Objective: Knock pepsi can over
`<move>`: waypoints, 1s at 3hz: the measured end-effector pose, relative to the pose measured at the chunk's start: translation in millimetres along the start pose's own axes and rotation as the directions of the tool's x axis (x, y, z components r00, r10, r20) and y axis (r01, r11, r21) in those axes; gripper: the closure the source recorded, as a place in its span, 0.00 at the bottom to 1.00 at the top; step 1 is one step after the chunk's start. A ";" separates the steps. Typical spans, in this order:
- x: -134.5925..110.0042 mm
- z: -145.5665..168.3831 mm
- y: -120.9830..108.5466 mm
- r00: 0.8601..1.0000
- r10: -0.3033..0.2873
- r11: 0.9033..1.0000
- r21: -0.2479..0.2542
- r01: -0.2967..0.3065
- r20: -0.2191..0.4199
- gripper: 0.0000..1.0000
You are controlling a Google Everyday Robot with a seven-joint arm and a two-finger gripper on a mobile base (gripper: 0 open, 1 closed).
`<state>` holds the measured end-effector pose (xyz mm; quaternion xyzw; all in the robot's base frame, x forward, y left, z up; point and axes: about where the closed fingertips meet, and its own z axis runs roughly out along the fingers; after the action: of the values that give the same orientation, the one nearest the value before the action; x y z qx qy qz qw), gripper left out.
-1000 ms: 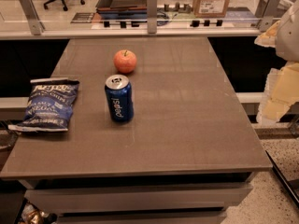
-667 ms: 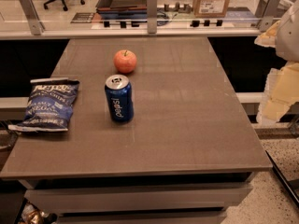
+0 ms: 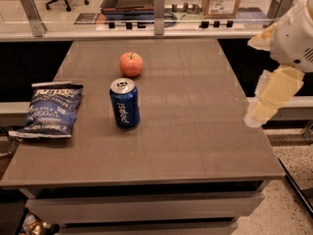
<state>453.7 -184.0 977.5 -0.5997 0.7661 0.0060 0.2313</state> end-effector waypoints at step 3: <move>-106.4 70.6 16.8 0.838 0.068 0.997 -0.057 -0.044 0.541 0.00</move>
Offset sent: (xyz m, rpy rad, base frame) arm 0.0310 0.1303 -0.0198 0.7215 -0.0938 0.1099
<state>481.2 -61.6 948.4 -0.5557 0.6861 0.1986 0.4256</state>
